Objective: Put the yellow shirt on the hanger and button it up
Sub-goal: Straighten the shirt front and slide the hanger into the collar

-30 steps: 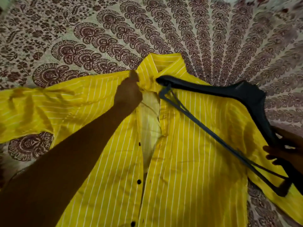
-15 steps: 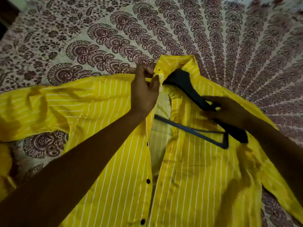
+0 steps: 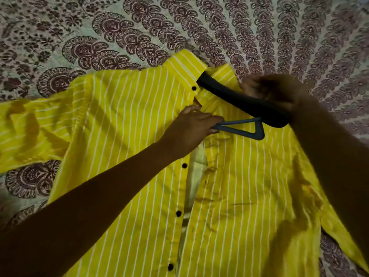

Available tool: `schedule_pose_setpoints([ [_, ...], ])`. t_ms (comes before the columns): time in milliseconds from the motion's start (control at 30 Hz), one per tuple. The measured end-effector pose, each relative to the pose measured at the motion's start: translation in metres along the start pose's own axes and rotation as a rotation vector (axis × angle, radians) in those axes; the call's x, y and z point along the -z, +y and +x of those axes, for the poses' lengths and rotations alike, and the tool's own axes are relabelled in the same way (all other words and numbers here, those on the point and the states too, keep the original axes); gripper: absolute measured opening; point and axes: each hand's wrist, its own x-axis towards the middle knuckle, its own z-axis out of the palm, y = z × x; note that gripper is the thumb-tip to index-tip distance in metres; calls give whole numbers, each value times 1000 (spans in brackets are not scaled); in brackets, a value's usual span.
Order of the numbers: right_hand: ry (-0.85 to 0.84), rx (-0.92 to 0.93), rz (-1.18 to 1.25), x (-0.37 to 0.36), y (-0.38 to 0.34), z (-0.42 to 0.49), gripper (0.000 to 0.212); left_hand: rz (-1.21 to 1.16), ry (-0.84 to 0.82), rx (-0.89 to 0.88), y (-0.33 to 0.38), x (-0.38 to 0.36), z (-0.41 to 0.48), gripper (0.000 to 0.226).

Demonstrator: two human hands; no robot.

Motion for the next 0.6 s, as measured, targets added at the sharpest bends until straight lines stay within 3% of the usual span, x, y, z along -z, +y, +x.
schedule_pose_setpoints([
  [67, 132, 58, 319, 13, 17, 3, 58, -23, -6, 6, 0, -3, -6, 33],
  [100, 161, 92, 381, 16, 26, -2, 52, -39, -5, 11, 2, -2, -9, 33],
  [133, 232, 144, 283, 15, 35, -10, 40, -48, 11, 18, 3, -1, -9, 33],
  [200, 449, 249, -137, 22, 62, -14, 12, -69, 87, 55, 5, 6, -1, 33],
  [267, 698, 395, -414, 15, 91, -20, 17, -102, 128, 90, 4, 13, 10, 35],
  [333, 739, 489, -683, -1, 109, -20, 30, -117, 112, 114, 3, 17, 16, 37],
  [400, 690, 390, -1177, -21, 120, -21, 49, -140, 97, 122, 2, 15, 17, 37],
  [467, 645, 368, -1415, -33, 120, -18, 43, -157, 87, 126, 1, 13, 15, 36],
  [500, 619, 395, -1407, -33, 118, -14, 32, -152, 77, 132, 2, 13, 13, 36],
  [567, 523, 444, -1007, -23, 106, -12, 6, -136, 65, 121, 2, 12, 11, 36],
  [600, 429, 431, -728, -17, 99, -14, 23, -135, 63, 114, 1, 12, 10, 37],
])
